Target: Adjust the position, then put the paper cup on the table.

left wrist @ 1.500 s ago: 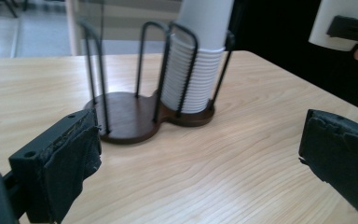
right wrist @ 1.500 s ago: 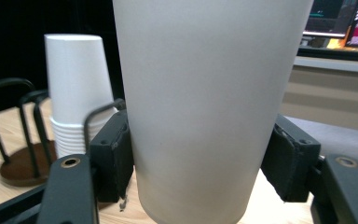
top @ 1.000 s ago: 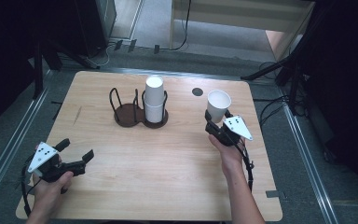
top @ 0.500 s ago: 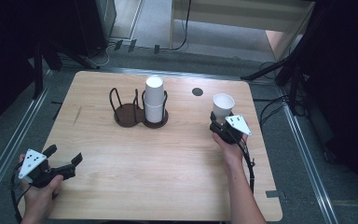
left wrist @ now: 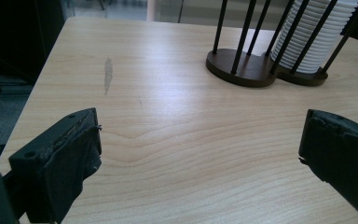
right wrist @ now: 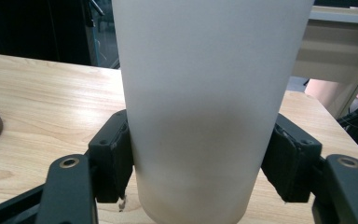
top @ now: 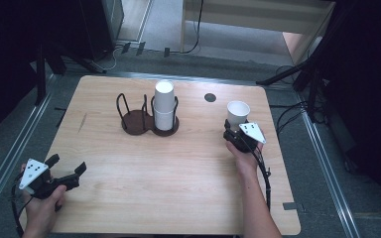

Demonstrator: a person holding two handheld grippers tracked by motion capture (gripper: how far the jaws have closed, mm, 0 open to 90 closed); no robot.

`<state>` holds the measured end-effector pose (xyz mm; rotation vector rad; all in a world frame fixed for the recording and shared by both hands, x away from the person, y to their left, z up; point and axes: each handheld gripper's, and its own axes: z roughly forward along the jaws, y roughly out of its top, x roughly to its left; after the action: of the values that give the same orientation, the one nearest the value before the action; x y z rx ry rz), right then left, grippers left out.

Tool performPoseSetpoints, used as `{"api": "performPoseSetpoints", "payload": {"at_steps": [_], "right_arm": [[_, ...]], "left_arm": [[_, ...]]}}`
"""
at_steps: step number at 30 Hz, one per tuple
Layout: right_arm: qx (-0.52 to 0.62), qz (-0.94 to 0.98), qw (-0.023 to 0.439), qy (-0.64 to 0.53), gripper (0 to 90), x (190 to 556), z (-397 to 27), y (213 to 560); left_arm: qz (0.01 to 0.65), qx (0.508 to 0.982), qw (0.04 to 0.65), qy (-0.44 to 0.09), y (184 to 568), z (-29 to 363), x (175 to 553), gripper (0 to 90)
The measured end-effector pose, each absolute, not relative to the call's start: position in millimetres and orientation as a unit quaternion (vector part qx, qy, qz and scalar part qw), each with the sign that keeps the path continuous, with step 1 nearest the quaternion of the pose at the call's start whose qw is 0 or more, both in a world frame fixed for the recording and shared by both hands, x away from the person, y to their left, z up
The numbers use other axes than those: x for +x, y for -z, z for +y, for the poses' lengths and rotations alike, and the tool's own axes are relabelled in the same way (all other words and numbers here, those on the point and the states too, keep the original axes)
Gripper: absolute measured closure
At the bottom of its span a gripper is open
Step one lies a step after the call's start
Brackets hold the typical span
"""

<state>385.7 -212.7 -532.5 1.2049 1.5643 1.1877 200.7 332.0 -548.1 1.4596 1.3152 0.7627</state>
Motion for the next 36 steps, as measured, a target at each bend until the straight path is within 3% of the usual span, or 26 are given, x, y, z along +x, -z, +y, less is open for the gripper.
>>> {"api": "performPoseSetpoints", "payload": {"at_steps": [27, 36], "right_arm": [[0.488, 0.679, 0.388, -0.388, 32.9, 400.4, -197.7, 544.1], [0.516, 0.674, 0.362, -0.386, 32.7, 402.0, -203.1, 543.7]], "left_arm": [[0.537, 0.606, 0.495, -0.314, 548.2, 330.4, 201.5, 0.0], [0.537, 0.609, 0.492, -0.314, 548.2, 329.7, 201.6, 0.0]]}}
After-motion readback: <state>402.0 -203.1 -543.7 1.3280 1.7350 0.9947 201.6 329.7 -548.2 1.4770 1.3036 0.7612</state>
